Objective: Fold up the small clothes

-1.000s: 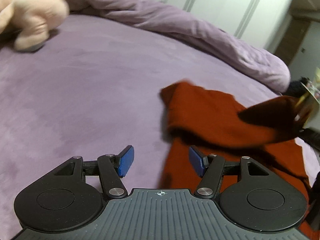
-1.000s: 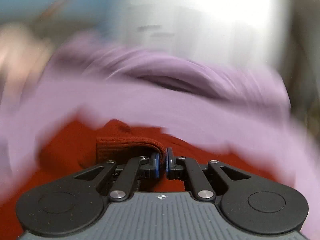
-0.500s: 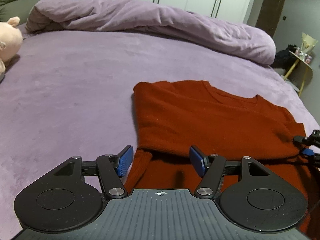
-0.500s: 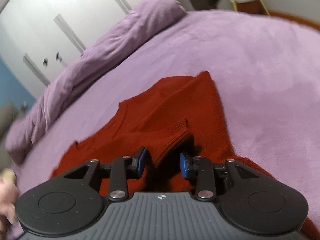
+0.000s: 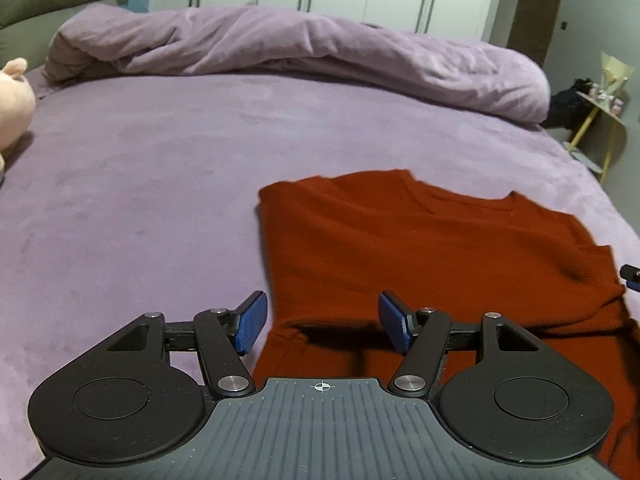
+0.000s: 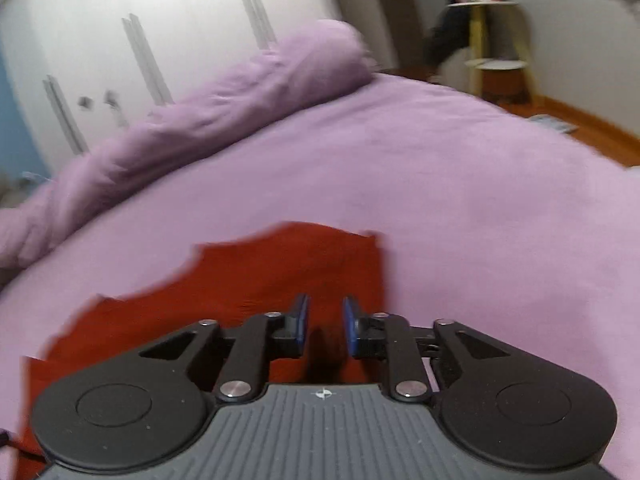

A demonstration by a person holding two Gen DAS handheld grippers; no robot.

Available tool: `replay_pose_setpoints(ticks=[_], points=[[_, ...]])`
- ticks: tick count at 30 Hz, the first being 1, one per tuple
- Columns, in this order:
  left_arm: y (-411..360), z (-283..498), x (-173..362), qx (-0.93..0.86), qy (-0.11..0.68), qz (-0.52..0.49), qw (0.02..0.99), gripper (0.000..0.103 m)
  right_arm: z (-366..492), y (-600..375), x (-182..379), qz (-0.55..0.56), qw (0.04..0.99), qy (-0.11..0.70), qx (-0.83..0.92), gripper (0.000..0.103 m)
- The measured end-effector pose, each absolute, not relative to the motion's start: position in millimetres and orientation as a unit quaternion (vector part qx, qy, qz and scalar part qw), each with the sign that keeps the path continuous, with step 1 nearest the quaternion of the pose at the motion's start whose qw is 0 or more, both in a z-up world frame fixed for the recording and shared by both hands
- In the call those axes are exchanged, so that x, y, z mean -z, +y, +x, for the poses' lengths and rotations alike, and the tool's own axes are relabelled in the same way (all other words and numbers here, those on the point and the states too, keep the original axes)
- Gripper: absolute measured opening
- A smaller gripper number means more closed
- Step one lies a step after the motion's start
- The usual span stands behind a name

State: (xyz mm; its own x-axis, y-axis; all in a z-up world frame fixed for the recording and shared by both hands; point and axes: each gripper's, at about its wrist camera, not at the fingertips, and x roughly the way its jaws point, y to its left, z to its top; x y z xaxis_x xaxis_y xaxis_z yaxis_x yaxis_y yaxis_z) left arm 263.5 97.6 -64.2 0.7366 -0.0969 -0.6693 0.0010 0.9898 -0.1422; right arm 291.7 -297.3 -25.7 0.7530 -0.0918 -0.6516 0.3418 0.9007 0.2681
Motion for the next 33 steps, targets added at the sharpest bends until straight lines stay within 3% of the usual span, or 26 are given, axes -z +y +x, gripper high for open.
replay_pose_setpoints(ticks=[2,7,12,17,24,26,30,33], points=[[93,264,60,0.042,0.356,-0.068,0.931,0.067,274,-300,20,0.185,0.926,0.306,0.123,0.028],[60,279,64,0.087,0.362,-0.044,0.927,0.067,278,-264,8,0.142,0.939,0.31,0.035,0.029],[38,299,91,0.098,0.408,-0.026,0.907,0.065,314,-235,37,0.079,0.914,0.397,0.003,0.023],[31,318,100,0.079,0.393,0.006,0.916,0.079,316,-225,60,-0.031,0.927,0.373,0.01,0.021],[27,337,103,0.049,0.386,0.043,0.92,0.083,345,-230,60,-0.028,0.931,0.362,0.018,0.022],[31,326,94,0.058,0.388,0.031,0.919,0.078,340,-233,58,-0.011,0.933,0.361,0.011,0.022],[44,304,91,0.079,0.393,-0.023,0.916,0.079,293,-240,39,0.03,0.935,0.353,-0.016,0.023],[39,304,102,0.074,0.398,-0.007,0.914,0.081,273,-234,52,-0.01,0.931,0.365,-0.016,0.024]])
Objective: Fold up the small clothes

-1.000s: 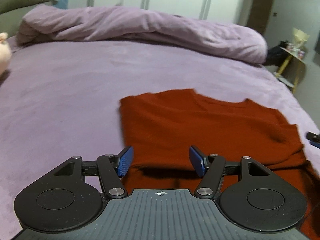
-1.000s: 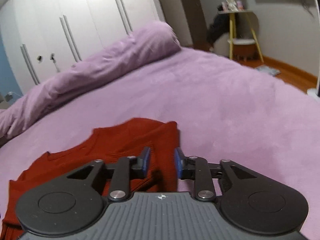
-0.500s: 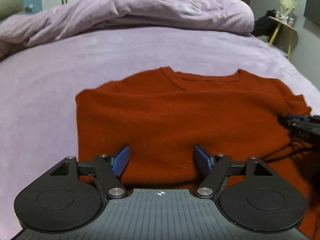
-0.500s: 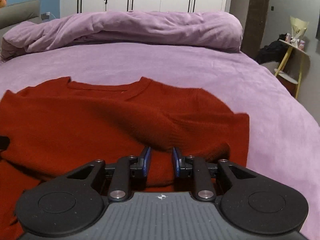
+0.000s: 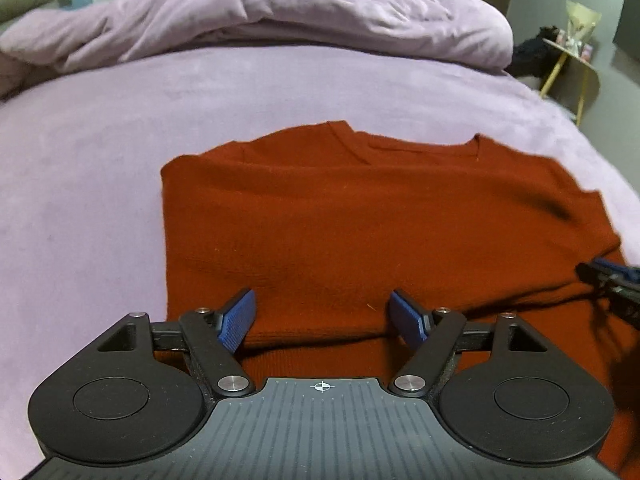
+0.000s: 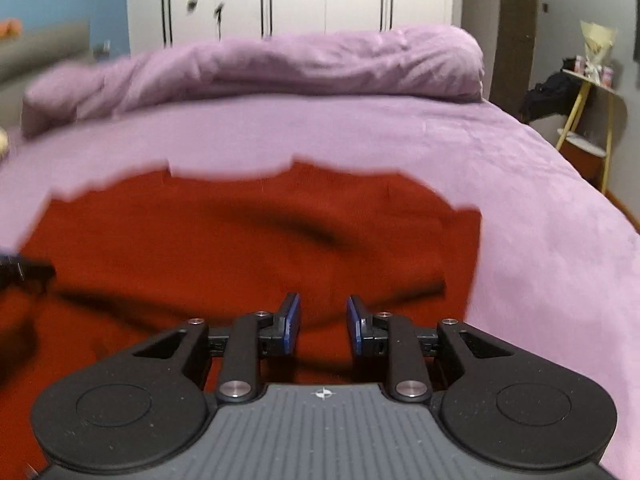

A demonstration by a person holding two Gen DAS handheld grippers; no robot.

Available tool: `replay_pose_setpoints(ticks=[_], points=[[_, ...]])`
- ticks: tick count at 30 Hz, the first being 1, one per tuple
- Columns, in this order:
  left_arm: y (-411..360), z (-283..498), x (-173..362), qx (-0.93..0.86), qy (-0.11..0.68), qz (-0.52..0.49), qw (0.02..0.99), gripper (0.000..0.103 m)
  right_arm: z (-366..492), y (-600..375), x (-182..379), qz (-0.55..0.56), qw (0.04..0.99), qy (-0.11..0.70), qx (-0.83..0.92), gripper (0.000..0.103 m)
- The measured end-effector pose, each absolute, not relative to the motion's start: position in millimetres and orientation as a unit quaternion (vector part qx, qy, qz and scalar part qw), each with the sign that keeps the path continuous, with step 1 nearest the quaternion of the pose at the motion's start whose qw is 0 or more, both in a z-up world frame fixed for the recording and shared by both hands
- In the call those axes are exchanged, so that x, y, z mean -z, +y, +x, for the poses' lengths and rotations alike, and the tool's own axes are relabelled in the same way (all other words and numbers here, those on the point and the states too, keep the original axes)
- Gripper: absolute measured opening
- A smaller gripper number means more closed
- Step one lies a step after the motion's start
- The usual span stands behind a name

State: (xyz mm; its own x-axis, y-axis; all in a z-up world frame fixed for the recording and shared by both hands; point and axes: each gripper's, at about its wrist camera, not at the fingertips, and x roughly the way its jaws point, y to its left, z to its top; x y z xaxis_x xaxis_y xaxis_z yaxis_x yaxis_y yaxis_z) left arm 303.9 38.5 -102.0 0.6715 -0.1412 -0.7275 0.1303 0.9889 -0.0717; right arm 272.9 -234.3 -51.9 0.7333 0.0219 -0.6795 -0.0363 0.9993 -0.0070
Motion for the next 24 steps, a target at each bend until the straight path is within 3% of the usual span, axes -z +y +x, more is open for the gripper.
replay_pose_setpoints(ticks=[6,11,16,23,24], points=[[29,315,105,0.057,0.403,0.011,0.914,0.091,290,-236,61,-0.024,0.932,0.361,-0.003,0.025],[30,307,101,0.048,0.407,0.016,0.912,0.091,298,-235,56,-0.012,0.928,0.371,0.007,0.025],[37,300,97,0.043,0.416,0.002,0.908,0.09,260,-268,34,0.179,0.903,0.39,-0.003,0.033],[23,291,95,0.057,0.418,0.031,0.906,0.09,243,-310,60,0.43,0.816,0.385,0.013,0.033],[21,291,96,0.058,0.416,0.04,0.907,0.091,246,-312,64,0.453,0.806,0.381,0.014,0.029]])
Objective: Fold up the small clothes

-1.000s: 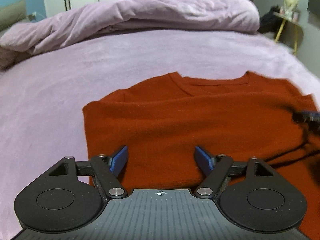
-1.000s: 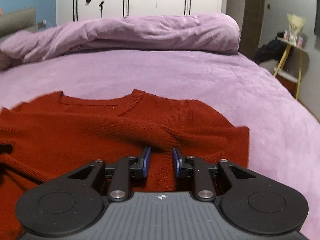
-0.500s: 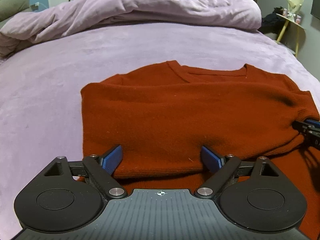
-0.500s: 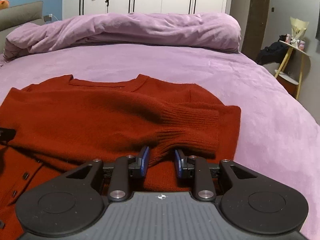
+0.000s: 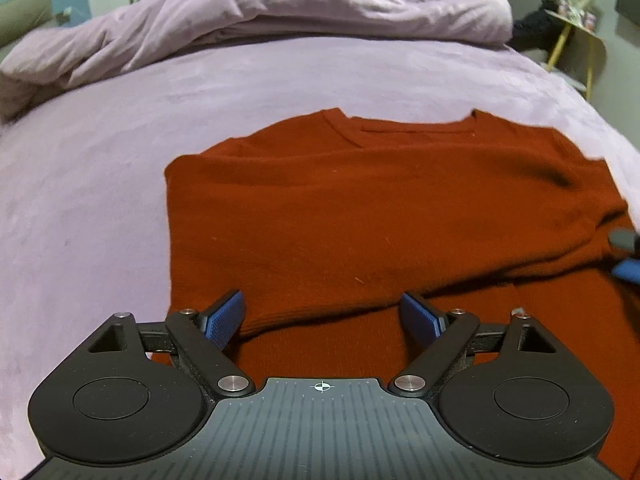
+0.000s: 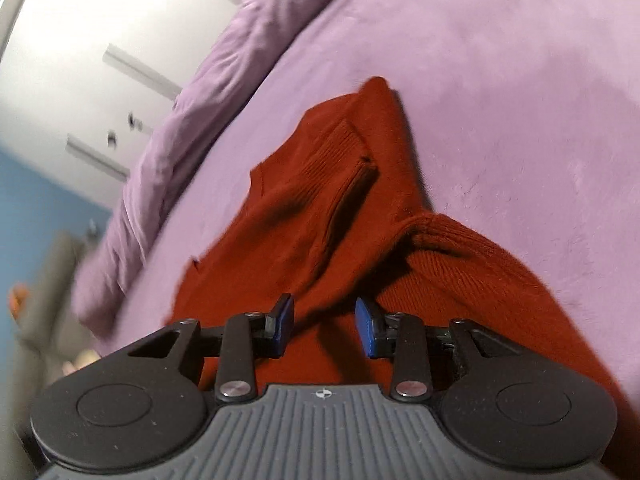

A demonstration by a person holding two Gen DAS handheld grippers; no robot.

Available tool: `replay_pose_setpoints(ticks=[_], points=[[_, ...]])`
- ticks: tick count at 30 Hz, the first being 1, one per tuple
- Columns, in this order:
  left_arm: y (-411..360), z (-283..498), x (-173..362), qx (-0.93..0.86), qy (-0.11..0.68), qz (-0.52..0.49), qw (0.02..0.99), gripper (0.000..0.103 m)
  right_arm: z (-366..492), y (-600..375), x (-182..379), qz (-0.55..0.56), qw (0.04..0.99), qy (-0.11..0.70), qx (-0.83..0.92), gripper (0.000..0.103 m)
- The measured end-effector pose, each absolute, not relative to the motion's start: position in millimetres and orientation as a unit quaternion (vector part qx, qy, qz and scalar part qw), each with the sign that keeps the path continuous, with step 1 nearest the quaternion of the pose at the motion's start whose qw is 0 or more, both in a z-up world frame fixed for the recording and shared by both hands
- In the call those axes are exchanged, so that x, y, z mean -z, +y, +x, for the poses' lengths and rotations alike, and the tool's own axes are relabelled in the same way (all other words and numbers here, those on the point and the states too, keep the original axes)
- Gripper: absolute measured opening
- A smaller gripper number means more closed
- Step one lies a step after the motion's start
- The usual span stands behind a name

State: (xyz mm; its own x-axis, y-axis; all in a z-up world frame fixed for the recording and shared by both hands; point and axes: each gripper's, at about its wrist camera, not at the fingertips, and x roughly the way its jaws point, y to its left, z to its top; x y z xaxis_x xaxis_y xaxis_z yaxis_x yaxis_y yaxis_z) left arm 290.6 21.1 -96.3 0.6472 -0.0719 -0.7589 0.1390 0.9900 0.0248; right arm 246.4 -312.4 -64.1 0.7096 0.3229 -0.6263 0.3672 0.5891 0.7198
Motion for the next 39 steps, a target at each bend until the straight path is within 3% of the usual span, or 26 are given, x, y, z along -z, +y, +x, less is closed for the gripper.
replay_pose_setpoints(ticks=[1,3,14,22,25,28,32,39], points=[[21,291,98,0.059,0.415,0.045,0.907,0.091,250,-314,67,0.467,0.798,0.38,0.017,0.026],[22,294,99,0.059,0.417,0.042,0.906,0.091,262,-315,73,0.475,0.791,0.386,0.03,0.006],[29,296,100,0.04,0.42,0.054,0.905,0.093,278,-318,80,0.453,0.805,0.381,0.043,0.005],[71,203,92,0.057,0.434,0.076,0.896,0.091,183,-317,41,0.338,0.84,0.424,-0.011,0.009],[91,154,91,0.05,0.447,0.073,0.89,0.091,129,-316,21,0.274,0.854,0.443,-0.007,0.022],[110,115,86,0.05,0.465,0.039,0.883,0.091,82,-317,-1,0.218,0.869,0.443,0.009,0.043],[123,85,85,0.054,0.486,-0.007,0.872,0.085,42,-325,-17,0.199,0.874,0.444,0.01,0.048],[141,73,90,0.061,0.518,-0.087,0.849,0.069,19,-322,-5,0.175,0.85,0.496,0.0,0.049]])
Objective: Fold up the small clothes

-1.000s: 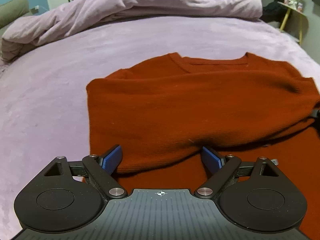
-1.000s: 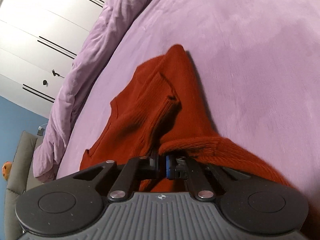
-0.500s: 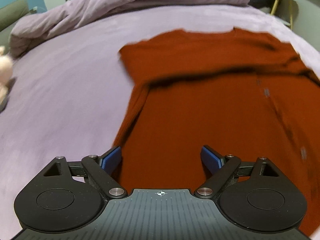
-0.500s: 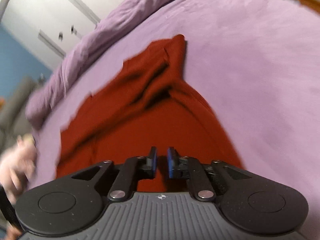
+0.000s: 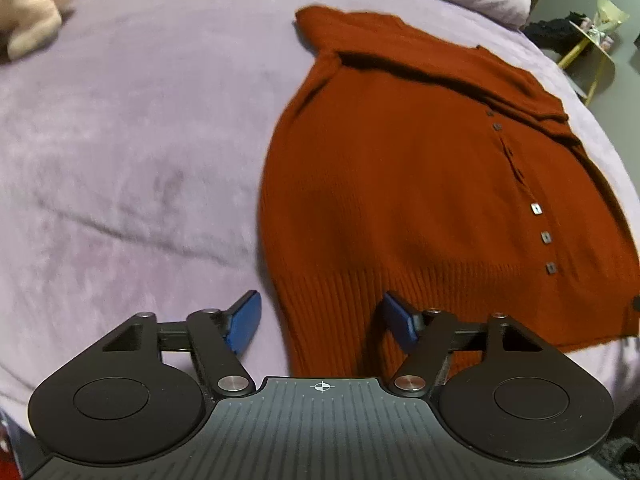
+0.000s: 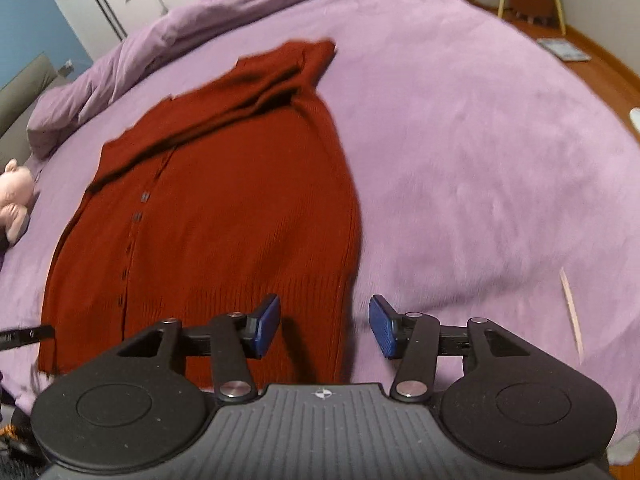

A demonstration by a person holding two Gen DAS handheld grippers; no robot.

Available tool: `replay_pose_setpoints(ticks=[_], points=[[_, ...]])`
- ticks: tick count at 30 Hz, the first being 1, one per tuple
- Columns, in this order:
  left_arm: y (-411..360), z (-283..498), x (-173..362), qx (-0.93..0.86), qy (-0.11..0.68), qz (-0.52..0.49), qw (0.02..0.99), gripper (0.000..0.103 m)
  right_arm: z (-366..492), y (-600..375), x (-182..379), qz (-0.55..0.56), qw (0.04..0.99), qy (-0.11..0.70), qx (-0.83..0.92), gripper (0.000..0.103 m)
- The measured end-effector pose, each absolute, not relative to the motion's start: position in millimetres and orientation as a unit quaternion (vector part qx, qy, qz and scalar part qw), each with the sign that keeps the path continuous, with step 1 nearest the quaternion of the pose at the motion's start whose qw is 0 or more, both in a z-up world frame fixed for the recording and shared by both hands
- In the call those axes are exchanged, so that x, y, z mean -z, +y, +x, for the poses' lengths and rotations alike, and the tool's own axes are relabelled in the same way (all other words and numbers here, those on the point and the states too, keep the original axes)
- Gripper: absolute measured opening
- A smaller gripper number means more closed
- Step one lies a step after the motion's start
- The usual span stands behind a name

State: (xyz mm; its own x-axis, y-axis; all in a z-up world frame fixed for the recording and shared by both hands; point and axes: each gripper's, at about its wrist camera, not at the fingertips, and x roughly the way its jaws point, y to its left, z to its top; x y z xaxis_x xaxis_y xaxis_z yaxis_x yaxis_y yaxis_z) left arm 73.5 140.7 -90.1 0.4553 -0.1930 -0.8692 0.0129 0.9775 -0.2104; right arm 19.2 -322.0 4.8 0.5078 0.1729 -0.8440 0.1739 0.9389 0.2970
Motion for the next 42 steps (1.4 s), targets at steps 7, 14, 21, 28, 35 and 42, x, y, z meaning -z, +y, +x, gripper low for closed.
replay_pose_setpoints(ticks=[7,14,21,28,35,42], points=[[158,74,97,0.087,0.547,-0.149,0.819,0.053,6,-321,11,0.225,0.832,0.505,-0.038,0.037],[166,77,104,0.1,0.565,-0.186,0.798,0.012,9,-322,19,0.25,0.828,0.5,-0.049,0.007],[164,86,79,0.128,0.524,-0.213,0.815,0.008,11,-326,10,0.286,0.84,0.455,-0.079,0.005],[169,124,20,0.124,0.412,-0.233,0.872,0.008,52,-324,-25,0.275,0.877,0.383,-0.093,0.005],[153,181,21,0.062,0.38,-0.166,0.908,0.008,122,-302,-36,0.188,0.918,0.347,-0.05,0.005],[154,200,45,0.052,0.394,-0.127,0.909,0.016,149,-300,-32,0.102,0.943,0.316,0.013,0.02]])
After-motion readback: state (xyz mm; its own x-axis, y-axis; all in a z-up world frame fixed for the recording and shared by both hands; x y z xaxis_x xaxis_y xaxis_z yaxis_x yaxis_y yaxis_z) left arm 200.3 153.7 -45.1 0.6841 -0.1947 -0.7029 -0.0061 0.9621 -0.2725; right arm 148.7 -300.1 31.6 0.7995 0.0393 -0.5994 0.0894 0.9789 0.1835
